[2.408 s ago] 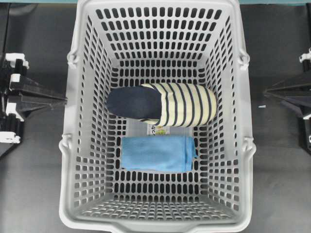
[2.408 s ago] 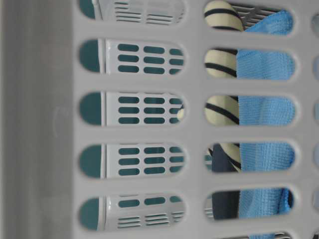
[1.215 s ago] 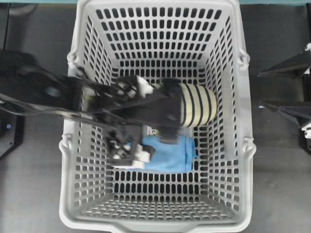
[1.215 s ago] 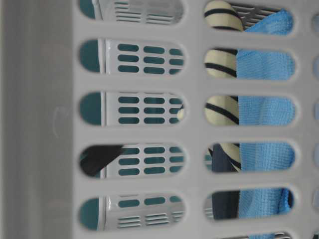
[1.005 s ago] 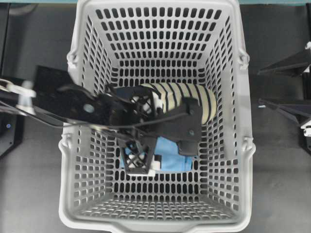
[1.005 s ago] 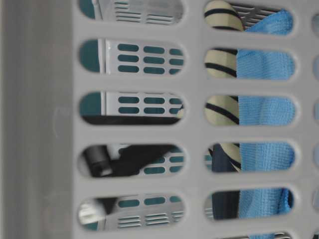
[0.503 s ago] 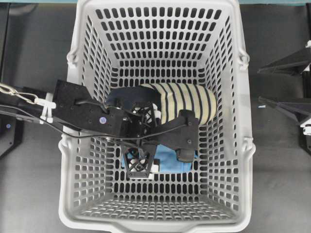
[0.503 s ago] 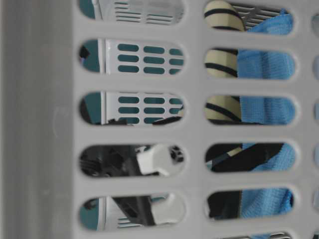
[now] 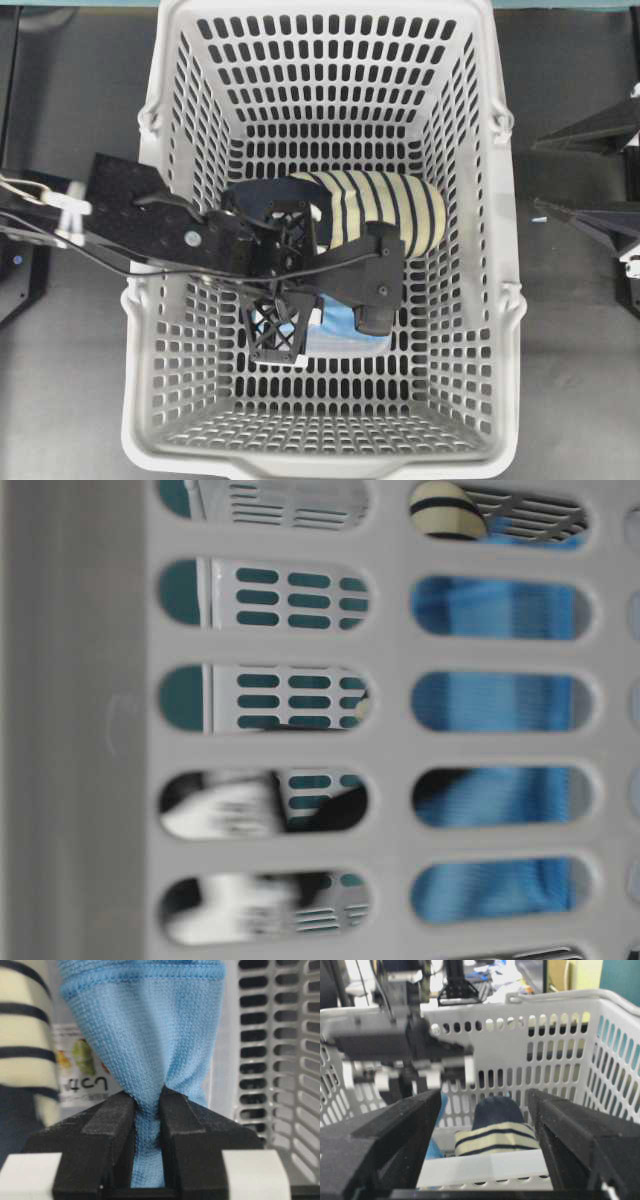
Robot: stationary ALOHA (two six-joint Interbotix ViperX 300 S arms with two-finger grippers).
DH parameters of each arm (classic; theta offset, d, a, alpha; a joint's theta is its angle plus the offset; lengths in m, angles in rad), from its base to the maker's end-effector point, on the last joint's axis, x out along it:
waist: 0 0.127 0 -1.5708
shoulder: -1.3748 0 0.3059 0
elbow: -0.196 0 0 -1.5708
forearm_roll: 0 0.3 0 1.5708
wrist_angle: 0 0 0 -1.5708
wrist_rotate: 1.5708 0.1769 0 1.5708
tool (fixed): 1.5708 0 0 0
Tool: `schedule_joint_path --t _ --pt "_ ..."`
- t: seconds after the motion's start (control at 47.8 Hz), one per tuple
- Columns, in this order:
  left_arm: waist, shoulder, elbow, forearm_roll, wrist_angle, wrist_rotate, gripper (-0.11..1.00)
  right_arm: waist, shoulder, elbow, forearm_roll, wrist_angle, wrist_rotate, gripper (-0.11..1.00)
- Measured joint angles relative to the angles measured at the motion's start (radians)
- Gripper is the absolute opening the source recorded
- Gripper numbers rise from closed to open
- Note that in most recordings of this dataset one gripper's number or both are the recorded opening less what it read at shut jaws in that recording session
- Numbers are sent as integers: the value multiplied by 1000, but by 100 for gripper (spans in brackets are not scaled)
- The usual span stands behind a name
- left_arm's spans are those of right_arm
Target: Pick up the blue cloth from the shopping basket with the left arm.
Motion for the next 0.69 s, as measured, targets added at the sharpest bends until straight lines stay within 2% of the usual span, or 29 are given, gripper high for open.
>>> schedule_joint_path --t 0.251,0.461,0.565,0.691 --pt "-5 -58 -195 0 230 -11 11 0 -20 0 2 0 0 69" --pt "-8 -92 -356 0 341 -9 11 0 -23 2 0 2 0 69" --pt "-8 -97 -396 0 365 -3 11 2 -23 2 0 2 0 69" --pt "-8 -97 -400 0 387 -3 11 2 -23 2 2 2 0 69"
